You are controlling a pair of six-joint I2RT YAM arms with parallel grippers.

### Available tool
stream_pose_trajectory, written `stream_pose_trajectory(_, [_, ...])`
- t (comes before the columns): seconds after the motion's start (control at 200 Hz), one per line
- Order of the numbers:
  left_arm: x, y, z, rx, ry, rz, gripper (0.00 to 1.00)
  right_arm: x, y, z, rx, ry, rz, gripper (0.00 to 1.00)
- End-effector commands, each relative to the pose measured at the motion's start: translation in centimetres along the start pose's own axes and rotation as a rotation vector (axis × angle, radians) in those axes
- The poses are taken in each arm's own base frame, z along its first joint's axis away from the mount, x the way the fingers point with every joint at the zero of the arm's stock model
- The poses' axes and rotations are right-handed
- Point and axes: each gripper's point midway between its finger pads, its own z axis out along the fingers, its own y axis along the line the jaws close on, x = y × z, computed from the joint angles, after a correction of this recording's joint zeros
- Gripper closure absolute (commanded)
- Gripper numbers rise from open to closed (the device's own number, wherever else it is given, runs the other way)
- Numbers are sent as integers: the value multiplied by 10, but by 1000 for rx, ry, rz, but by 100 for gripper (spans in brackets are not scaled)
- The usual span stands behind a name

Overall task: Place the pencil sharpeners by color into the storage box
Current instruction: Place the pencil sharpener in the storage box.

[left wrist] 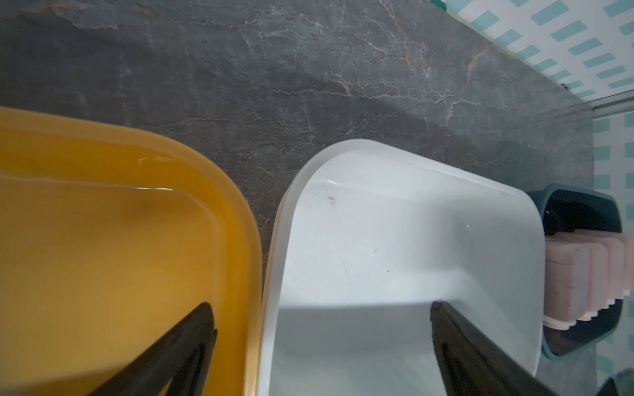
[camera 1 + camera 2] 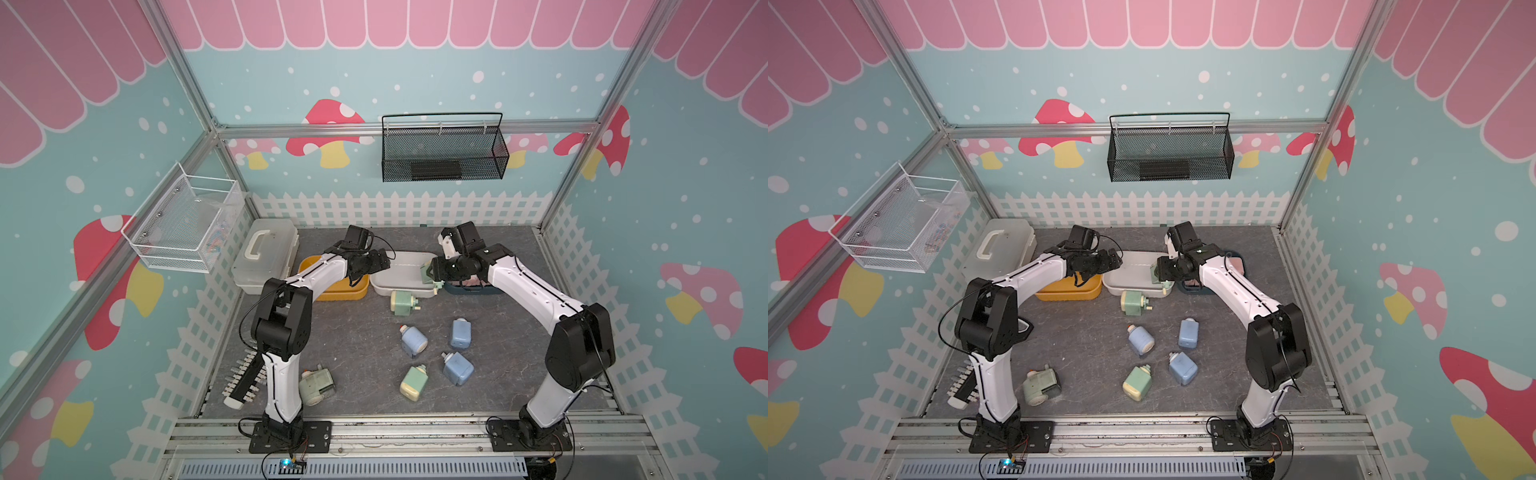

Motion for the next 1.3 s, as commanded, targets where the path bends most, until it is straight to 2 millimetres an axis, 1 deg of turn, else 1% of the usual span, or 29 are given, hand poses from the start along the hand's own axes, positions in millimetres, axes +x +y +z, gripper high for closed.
stream_pose_trajectory(0.0, [1, -17, 1, 61, 23, 32, 2, -3, 4, 3, 0, 25, 1, 100])
stream_pose_trajectory(0.145, [12, -20, 4, 71, 51, 36, 2, -7, 0, 8, 29, 49, -7, 100])
stream_pose_trajectory(0.355, [21, -27, 0, 95, 70, 44, 2, -13, 3, 15, 27, 79, -37, 100])
stream_pose_trajectory(0.415, [24, -28, 0, 102, 80, 39, 2, -18, 4, 12, 33, 75, -45, 100])
stream_pose_trajectory(0.43, [25, -29, 0, 102, 83, 38, 2, -15, 1, 21, 41, 94, -43, 100])
stream_pose_trajectory(0.525, [22, -20, -3, 55, 57, 15, 3, -16, -3, 28, 69, 118, -51, 100])
stream_pose_trajectory(0.61, [15, -9, -5, 11, 25, -23, 3, -15, -8, 33, 103, 151, -59, 100])
stream_pose_trajectory(0.71, [11, -4, -3, 1, 20, -63, 3, -15, -14, 38, 150, 186, -73, 99])
stream_pose_trajectory(0.815, [9, -4, 0, 2, 21, -76, 3, -16, -19, 43, 201, 210, -92, 97])
stream_pose_trajectory(0.931, [11, -10, 3, 34, 42, -88, 3, -15, -22, 52, 233, 247, -96, 93])
stream_pose_trajectory(1.056, [15, -16, 3, 59, 60, -108, 3, -17, -29, 59, 283, 275, -81, 92])
stream_pose_trajectory(1.186, [18, -21, 4, 83, 78, -123, 3, -21, -28, 66, 294, 291, -69, 91])
stream_pose_trajectory(1.296, [17, -24, 4, 91, 80, -123, 3, -23, -30, 71, 312, 294, -62, 90])
